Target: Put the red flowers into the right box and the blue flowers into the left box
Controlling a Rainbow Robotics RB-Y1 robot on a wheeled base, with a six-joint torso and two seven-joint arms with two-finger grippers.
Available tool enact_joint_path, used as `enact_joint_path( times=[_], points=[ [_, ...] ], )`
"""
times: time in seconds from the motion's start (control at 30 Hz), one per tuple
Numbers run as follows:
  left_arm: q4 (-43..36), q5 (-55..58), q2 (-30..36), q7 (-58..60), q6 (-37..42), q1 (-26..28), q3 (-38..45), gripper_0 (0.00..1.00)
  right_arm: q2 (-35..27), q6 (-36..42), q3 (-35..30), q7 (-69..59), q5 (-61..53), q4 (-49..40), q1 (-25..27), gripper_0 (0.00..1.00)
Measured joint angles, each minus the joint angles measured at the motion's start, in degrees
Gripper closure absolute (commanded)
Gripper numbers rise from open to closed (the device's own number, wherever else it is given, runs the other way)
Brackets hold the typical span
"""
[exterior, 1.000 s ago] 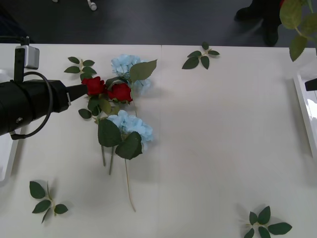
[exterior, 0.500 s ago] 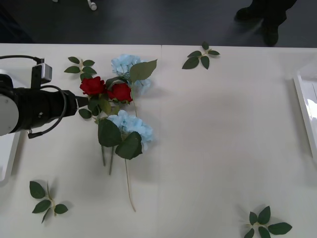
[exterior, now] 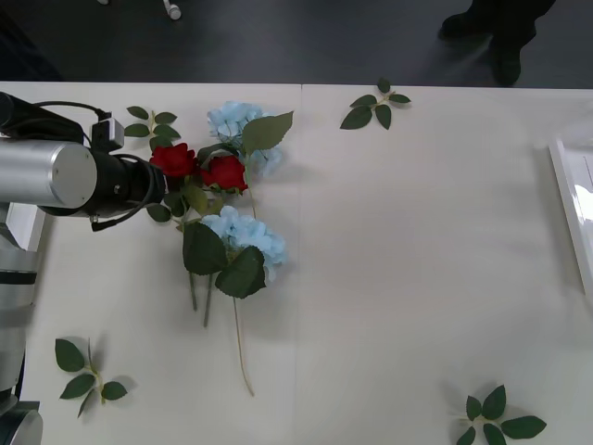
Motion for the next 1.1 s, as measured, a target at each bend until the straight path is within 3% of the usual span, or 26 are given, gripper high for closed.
enact_joint_path(
  times=[0.37,0.83,0.93,1.07,1.1],
  points=[
    [8.10,-8.35,-1.36,0.74,0.00,-3.63,-3.21,0.00,0.00,-14.21,8.64,-8.37,9.39,1.58,0.09,1.00],
    [14.78,-15.87,-6.43,0.79,-1.40,-4.98,-4.89,0.07,0.00,-18.95,11.59,-8.37,14.19,6.68,0.09,1.00],
    [17.87,-16.66,-6.43,0.87,-3.18,-6.03,-7.23,0.09,0.00,-18.96,11.90,-8.39,14.16,6.68,0.09,0.83],
    [21.26,-16.98,-6.43,0.93,-5.74,-7.13,-9.28,0.13,0.00,-19.00,11.82,-8.43,14.03,6.68,0.09,0.43],
    [21.91,-16.98,-6.43,0.95,-6.19,-7.38,-9.54,0.14,0.00,-19.00,11.82,-8.44,14.00,6.68,0.09,0.41]
  ],
)
